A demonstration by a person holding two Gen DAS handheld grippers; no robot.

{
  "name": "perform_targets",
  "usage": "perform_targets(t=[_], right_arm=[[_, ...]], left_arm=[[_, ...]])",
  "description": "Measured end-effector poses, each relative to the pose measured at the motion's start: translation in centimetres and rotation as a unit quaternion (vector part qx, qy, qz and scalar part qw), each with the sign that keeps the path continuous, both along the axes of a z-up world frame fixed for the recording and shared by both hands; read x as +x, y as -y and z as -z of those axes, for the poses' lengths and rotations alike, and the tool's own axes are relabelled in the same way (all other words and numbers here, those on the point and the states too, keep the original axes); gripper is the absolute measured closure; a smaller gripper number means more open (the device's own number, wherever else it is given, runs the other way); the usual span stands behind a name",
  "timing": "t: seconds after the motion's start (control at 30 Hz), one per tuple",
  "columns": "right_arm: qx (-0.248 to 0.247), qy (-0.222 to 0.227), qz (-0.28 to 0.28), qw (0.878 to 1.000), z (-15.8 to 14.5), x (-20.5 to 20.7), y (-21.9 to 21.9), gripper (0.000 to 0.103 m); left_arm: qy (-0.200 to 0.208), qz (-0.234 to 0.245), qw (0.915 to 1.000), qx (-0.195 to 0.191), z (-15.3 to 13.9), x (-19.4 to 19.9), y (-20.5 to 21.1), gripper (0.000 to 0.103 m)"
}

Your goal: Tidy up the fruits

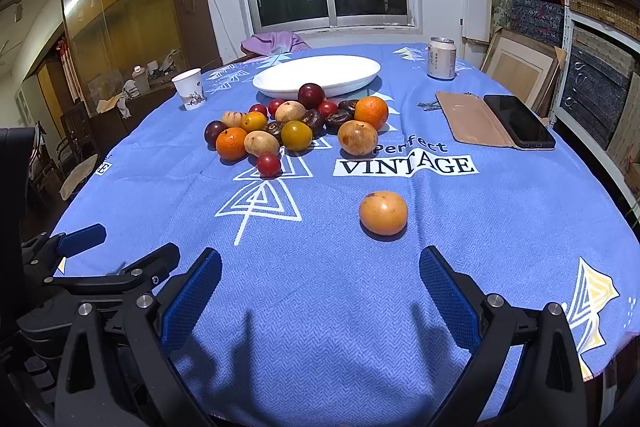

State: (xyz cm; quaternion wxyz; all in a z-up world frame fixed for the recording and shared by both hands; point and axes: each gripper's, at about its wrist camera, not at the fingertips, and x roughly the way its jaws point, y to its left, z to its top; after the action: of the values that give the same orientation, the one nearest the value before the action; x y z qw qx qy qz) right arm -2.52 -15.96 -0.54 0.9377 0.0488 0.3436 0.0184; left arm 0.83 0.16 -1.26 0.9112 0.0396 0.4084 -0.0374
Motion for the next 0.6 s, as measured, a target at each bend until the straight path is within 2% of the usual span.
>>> perform_targets(t=[0.6], right_arm=[[0.003,-0.007,0.0,1.0,0.11,0.23,0.1,0.003]], left_arm=[[-0.006,0.002,1.0,0.001,0.16,0.2,0.06,0.004]])
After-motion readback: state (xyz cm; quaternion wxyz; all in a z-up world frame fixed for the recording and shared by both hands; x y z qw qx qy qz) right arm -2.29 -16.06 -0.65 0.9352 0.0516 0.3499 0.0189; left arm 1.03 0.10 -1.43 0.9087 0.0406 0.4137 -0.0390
